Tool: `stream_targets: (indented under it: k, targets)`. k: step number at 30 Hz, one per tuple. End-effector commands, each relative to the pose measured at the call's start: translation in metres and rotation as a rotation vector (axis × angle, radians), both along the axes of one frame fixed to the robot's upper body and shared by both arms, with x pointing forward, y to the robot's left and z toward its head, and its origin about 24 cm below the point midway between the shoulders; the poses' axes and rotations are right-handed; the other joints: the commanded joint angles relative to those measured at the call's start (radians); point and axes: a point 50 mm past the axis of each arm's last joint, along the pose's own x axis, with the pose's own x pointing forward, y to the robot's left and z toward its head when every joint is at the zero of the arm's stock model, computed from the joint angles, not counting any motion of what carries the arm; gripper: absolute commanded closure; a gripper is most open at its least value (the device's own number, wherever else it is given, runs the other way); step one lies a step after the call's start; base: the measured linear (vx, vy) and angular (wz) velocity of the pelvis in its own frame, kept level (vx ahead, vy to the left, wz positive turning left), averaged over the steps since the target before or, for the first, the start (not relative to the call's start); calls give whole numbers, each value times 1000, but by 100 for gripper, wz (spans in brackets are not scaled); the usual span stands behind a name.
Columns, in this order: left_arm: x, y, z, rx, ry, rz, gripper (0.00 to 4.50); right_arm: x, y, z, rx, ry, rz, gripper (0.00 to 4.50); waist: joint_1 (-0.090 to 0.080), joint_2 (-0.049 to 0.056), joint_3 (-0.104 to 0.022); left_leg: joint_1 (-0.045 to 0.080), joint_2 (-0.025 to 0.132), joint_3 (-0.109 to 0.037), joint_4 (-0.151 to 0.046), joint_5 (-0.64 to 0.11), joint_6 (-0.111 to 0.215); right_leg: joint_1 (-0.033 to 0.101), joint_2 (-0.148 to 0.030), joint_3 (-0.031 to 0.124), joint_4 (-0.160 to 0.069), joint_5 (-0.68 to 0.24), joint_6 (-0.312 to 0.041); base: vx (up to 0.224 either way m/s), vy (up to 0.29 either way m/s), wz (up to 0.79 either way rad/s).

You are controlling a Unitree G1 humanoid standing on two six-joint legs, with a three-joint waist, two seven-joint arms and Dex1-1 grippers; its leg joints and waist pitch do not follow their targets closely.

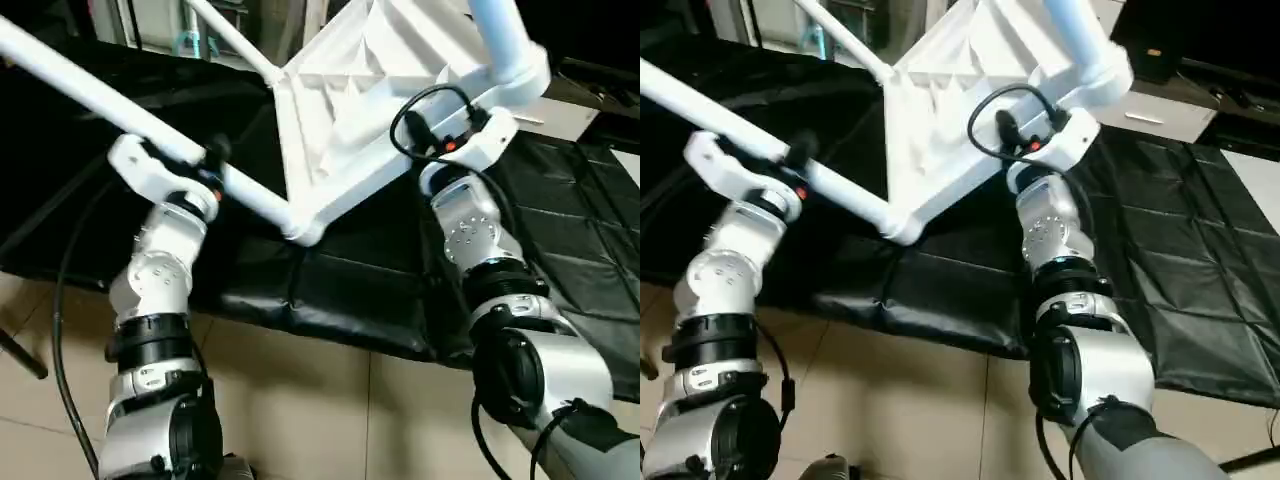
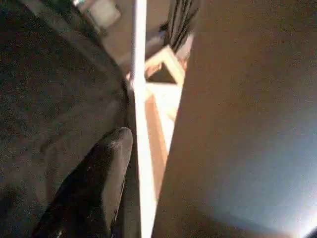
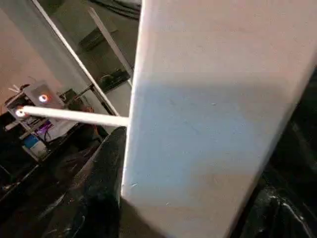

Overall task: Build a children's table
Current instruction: Flip table

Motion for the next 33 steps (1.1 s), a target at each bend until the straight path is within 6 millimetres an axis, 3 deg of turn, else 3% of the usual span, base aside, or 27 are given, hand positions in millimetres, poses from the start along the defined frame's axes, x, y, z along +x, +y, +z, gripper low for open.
stream_targets:
  k: [1, 15, 22, 26, 33]
  targets:
    - [-1, 8, 7, -20, -34, 34, 133, 0, -27, 30, -91, -132, -109, 235, -8, 3, -81, 43, 14, 8, -60, -61, -18, 41, -21, 7, -39, 147, -158, 0, 0, 0]
    - [-6, 58, -4, -2, 36, 269, 133, -2, -67, 46, -178, -136, -267, 241, -8, 5, -81, 43, 15, 5, -66, -118, -63, 38, -21, 7, -44, 88, -114, 0, 0, 0]
    - [-12, 78, -16, 23, 112, 382, 133, -5, -80, 50, -249, -132, -331, 253, -5, 4, -83, 41, 11, 4, -62, -96, -82, 39, -18, 6, -41, 113, -91, 0, 0, 0]
    - [-14, 84, -19, 17, 122, 407, 133, -6, -84, 51, -249, -130, -345, 262, -8, 1, -84, 39, 10, 6, -59, -87, -80, 41, -18, 5, -39, 126, -100, 0, 0, 0]
    - [-12, 75, -17, 28, 91, 355, 133, -7, -83, 49, -255, -126, -354, 290, -24, -6, -82, 35, 11, 7, -58, -87, -56, 43, -19, 5, -38, 127, -134, 0, 0, 0]
